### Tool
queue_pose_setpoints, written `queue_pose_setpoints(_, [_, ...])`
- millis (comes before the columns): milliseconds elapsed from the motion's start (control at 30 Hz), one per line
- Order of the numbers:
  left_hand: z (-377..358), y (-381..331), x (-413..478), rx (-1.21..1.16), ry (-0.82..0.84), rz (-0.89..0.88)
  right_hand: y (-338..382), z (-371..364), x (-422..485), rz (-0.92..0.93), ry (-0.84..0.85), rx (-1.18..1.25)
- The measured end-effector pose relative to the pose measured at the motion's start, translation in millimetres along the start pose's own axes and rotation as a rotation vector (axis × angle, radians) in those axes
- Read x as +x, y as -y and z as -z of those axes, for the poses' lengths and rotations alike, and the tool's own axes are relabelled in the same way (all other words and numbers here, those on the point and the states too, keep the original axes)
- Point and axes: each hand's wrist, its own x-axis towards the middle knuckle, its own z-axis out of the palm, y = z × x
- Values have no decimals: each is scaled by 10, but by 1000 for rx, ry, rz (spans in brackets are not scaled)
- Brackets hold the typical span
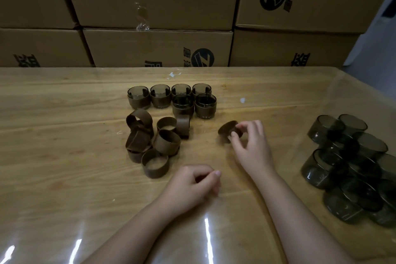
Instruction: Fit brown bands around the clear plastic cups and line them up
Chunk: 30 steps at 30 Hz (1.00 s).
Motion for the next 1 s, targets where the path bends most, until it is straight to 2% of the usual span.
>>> queue_pose_setpoints(200, [31,-46,1,-179,-37,63,27,-56,-11,61,284,-173])
queue_pose_setpoints(333, [46,-63,4,-207,-64,79,24,-49,-8,58,310,-147])
queue_pose_setpoints(533, [90,-81,8,-232,-51,111,79,-34,-44,151,492,-133])
queue_pose_setpoints(633, [126,-84,5,-267,-50,124,141,30,-63,54,307,-294])
queue_pose_setpoints(700, [141,-84,-6,-284,-50,128,200,117,-83,-30,175,-579])
queue_pose_setpoints(733, [143,-84,-11,-290,-51,126,231,167,-91,-90,161,-715])
queue_pose_setpoints(833, [131,-79,-23,-303,-58,111,297,328,-101,-327,262,-938])
queue_pose_setpoints(933, [117,-63,-25,-292,-52,87,255,458,-85,-491,364,-961])
queue_pose_setpoints(1000, [112,-45,-25,-287,-48,77,212,499,-80,-520,402,-966])
